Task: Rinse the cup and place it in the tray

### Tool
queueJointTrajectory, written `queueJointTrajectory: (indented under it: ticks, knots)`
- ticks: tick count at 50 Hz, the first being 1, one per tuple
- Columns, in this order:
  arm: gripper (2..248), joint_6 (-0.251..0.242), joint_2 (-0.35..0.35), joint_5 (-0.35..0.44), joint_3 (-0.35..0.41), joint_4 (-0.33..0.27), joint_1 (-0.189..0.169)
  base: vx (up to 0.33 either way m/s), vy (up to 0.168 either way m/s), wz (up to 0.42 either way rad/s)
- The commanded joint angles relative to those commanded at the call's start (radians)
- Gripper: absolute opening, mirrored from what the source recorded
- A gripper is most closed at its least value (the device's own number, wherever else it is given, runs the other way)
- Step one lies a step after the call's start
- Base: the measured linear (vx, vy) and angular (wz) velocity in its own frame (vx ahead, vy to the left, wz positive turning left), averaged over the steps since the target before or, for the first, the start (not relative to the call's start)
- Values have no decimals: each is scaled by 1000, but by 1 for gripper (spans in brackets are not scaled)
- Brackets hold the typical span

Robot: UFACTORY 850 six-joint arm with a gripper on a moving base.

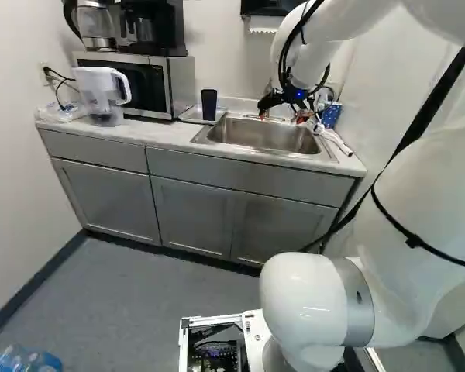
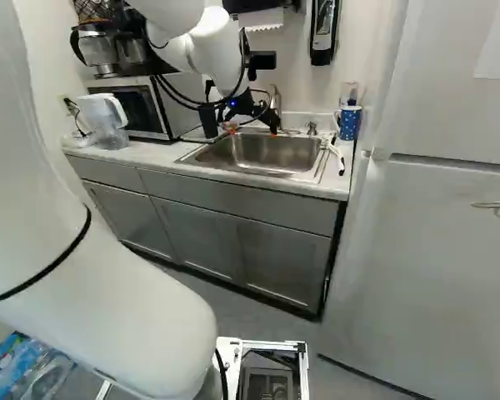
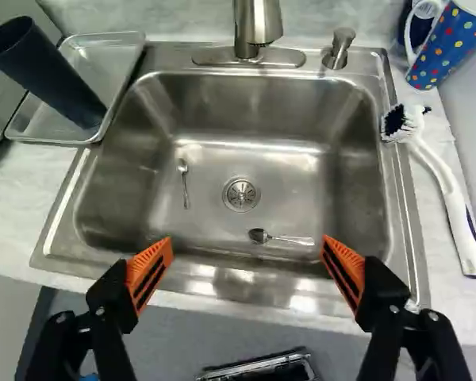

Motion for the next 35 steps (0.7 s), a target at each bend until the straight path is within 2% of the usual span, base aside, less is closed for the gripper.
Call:
queueJointTrajectory:
  ticks: [35]
  knots:
    - [247,0,0,0,0,0,0,-139,-2,3]
